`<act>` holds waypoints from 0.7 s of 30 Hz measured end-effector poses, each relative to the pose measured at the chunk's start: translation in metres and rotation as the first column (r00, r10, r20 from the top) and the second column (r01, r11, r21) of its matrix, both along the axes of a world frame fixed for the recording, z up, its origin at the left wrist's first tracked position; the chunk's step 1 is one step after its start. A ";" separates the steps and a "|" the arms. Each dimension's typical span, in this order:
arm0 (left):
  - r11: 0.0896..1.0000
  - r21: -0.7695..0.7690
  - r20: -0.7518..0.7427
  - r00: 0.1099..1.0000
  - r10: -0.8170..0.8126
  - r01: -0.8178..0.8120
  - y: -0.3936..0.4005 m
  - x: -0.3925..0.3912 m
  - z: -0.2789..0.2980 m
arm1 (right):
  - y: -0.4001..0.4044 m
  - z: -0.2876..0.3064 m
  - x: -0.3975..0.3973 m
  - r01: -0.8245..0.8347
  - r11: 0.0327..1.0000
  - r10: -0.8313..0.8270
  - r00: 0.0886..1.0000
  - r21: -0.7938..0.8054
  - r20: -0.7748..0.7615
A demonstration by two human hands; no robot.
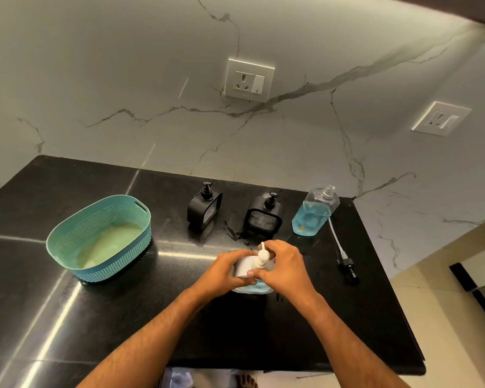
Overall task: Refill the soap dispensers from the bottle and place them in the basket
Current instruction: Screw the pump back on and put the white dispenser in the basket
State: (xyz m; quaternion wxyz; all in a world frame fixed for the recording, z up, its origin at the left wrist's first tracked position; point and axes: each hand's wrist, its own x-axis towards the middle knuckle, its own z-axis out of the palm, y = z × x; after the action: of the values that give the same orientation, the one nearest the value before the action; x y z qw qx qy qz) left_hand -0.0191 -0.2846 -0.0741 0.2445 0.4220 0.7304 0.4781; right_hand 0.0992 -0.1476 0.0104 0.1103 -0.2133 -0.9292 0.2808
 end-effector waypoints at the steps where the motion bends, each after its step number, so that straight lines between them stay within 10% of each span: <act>1: 1.000 0.006 0.000 1.000 0.003 -0.003 0.000 0.000 0.001 | -0.001 -0.001 0.000 -0.032 0.999 0.032 0.999 -0.017 -0.013; 21: 1.000 -0.008 0.023 1.000 0.003 -0.003 0.000 -0.001 -0.002 | -0.001 0.006 -0.006 -0.135 0.989 0.132 0.990 0.067 0.039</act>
State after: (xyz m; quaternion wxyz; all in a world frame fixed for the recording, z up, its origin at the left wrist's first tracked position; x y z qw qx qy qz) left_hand -0.0199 -0.2844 -0.0764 0.2539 0.4144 0.7300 0.4804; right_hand 0.0927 -0.1482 0.0164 0.0825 -0.1515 -0.9524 0.2514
